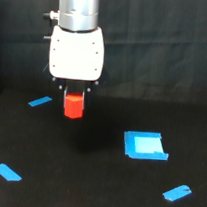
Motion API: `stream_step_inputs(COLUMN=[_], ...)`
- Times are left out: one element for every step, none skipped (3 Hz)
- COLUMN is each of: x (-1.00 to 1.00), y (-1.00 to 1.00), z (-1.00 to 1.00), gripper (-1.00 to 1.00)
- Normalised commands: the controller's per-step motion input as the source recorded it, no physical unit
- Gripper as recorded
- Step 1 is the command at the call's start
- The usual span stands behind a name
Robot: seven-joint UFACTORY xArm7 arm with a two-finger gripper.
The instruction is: Pick up the red object from the table
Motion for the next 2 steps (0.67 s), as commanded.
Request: stream_step_inputs(x=[0.00,0.07], y=[-0.03,-0.02], z=[-0.03,0.02], gripper=[-0.88,-1.00])
